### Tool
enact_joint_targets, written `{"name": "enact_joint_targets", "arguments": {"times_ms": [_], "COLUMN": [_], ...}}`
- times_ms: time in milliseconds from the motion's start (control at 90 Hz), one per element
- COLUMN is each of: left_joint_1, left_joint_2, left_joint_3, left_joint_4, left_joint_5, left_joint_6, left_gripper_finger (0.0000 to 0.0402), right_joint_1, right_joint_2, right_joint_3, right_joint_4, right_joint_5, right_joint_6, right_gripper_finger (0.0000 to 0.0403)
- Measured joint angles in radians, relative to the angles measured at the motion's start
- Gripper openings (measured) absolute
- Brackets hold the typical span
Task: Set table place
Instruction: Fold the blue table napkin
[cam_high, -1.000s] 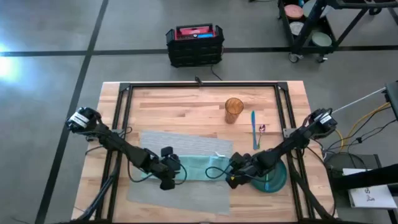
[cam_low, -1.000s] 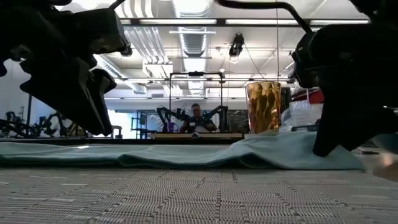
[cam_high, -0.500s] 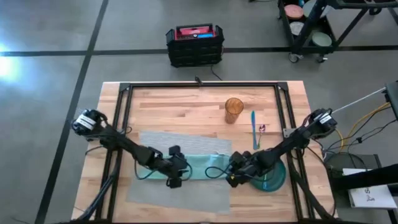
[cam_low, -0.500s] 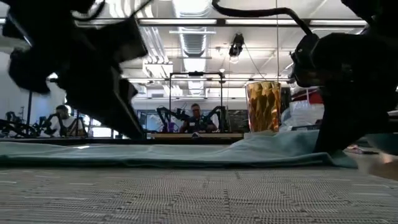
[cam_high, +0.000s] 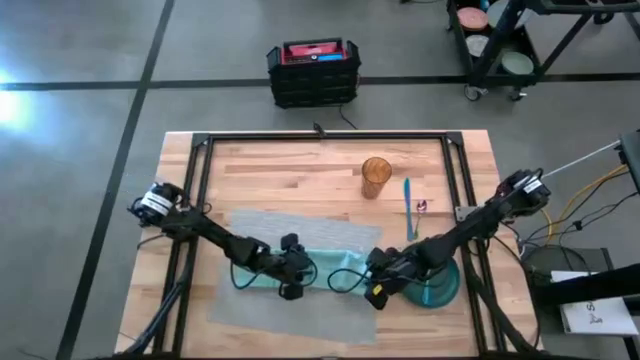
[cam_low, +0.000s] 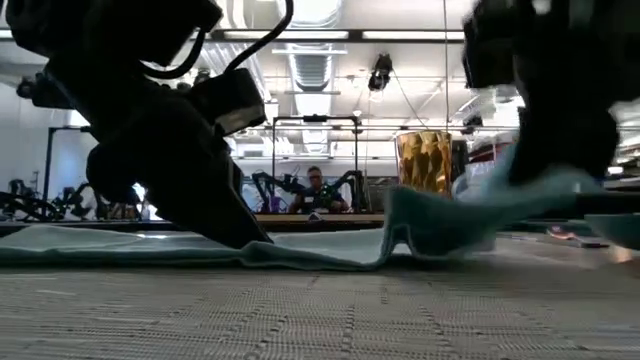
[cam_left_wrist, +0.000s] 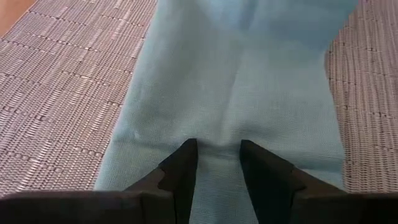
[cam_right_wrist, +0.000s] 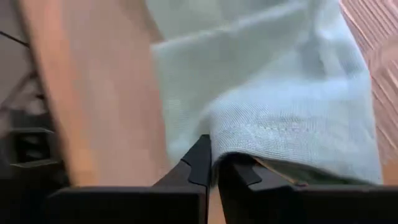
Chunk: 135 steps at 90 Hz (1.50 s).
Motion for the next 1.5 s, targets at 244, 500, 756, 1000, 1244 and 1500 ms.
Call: {"name": "enact_joint_targets", "arguments": {"times_ms": [244,500,756,1000,1244,1500], "left_joint_1": [0.000,0.000,-0.024,-0.099,-0.105,-0.107], "left_joint_2": [0.000,-0.047,-0.297,-0.448,-0.565,-0.642], "left_joint_3": [0.000,-0.002,-0.002,-0.096,-0.158,-0.173], "left_joint_4": [-0.001,-0.036,-0.393,-0.530,-0.520,-0.534], "left_joint_5": [0.004,0.018,0.104,0.089,0.041,-0.014], "left_joint_6": [0.000,0.021,-0.079,-0.187,-0.237,-0.207], "left_gripper_finger": [0.0113,0.0113,0.0113,0.0113,0.0113,0.0113], "right_joint_1": [-0.047,-0.117,-0.163,-0.199,-0.248,-0.291], "right_joint_2": [0.011,0.038,0.070,0.114,0.239,0.412], "right_joint_3": [0.137,0.211,0.253,0.314,0.414,0.584], "right_joint_4": [0.004,-0.003,-0.004,0.107,0.090,0.083], "right_joint_5": [0.019,0.025,0.006,-0.041,-0.128,-0.173], "right_joint_6": [-0.186,-0.332,-0.423,-0.506,-0.541,-0.596], "right_gripper_finger": [0.0000,0.0000,0.0000,0.0000,0.0000,0.0000]}}
